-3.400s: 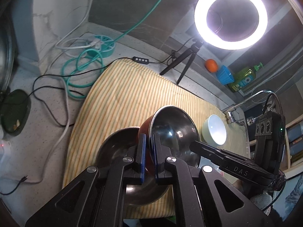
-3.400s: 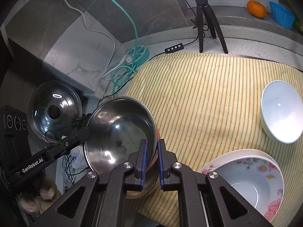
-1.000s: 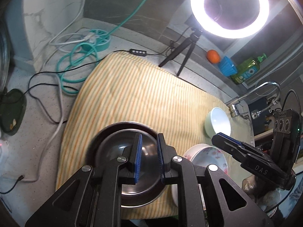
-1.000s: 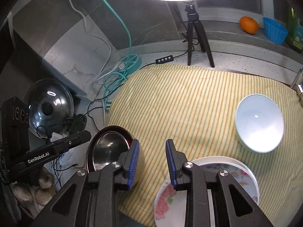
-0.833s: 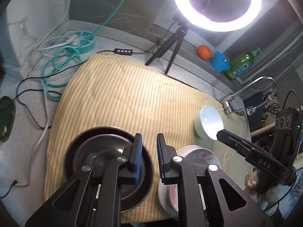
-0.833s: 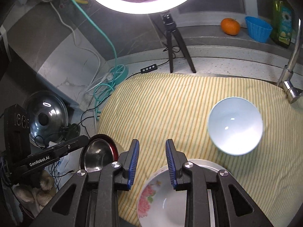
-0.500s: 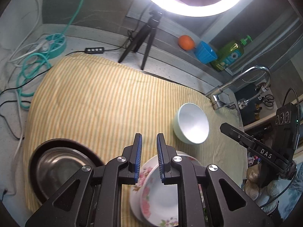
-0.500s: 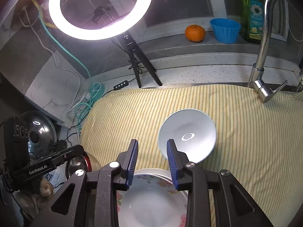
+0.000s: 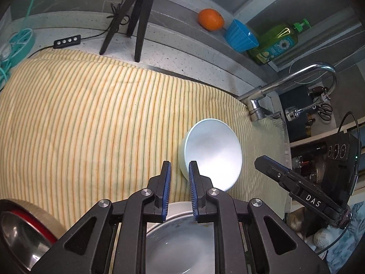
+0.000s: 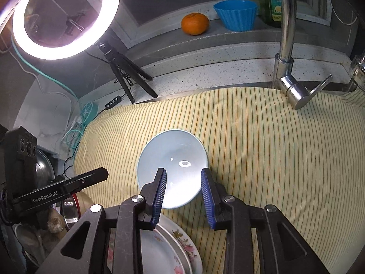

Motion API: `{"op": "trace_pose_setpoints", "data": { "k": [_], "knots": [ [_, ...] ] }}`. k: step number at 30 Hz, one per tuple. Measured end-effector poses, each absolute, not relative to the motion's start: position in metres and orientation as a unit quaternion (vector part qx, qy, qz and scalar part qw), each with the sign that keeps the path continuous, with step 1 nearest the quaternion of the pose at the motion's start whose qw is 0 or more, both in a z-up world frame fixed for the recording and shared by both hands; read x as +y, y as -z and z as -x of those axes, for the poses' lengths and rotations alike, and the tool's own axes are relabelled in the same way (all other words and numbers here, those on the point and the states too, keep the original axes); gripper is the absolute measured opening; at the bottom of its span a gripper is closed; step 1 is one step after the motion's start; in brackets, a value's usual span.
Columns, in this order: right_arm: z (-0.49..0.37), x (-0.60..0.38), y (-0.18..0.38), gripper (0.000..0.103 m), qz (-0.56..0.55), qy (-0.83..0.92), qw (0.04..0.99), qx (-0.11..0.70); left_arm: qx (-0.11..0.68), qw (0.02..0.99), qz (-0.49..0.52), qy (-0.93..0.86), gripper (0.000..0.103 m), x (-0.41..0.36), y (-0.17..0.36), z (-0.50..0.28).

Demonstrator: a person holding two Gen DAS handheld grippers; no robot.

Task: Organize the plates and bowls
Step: 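Move both tools to the white ceramic bowl and close on its rim, then lift the white ceramic bowl by its rim with both tools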

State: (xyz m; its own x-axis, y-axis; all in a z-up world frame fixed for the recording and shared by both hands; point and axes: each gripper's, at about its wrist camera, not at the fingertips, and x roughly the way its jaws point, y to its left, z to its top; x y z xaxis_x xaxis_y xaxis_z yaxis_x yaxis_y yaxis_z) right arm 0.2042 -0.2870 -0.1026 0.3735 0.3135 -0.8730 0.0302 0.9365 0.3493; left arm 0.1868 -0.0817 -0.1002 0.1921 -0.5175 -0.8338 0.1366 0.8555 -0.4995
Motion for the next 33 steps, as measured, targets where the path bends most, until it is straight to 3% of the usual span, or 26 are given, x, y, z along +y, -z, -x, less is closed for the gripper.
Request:
{"op": "trace_pose_setpoints", "data": {
  "k": [10,29,33],
  "knots": [
    [-0.220,-0.313,0.127,0.028,-0.214,-0.085,0.786,0.574,0.614,0.747,0.136,0.214,0.014,-0.111,0.116,-0.204],
    [-0.231,-0.309,0.151,0.028,-0.219,-0.097,0.767,0.596,0.619,0.751,0.113,0.201,0.014,-0.122,0.126,-0.208],
    [-0.233,-0.309,0.154,0.022,-0.220,-0.096,0.765,0.598,0.619,0.752,0.106,0.202,0.014,-0.125,0.128,-0.207]
  ]
}}
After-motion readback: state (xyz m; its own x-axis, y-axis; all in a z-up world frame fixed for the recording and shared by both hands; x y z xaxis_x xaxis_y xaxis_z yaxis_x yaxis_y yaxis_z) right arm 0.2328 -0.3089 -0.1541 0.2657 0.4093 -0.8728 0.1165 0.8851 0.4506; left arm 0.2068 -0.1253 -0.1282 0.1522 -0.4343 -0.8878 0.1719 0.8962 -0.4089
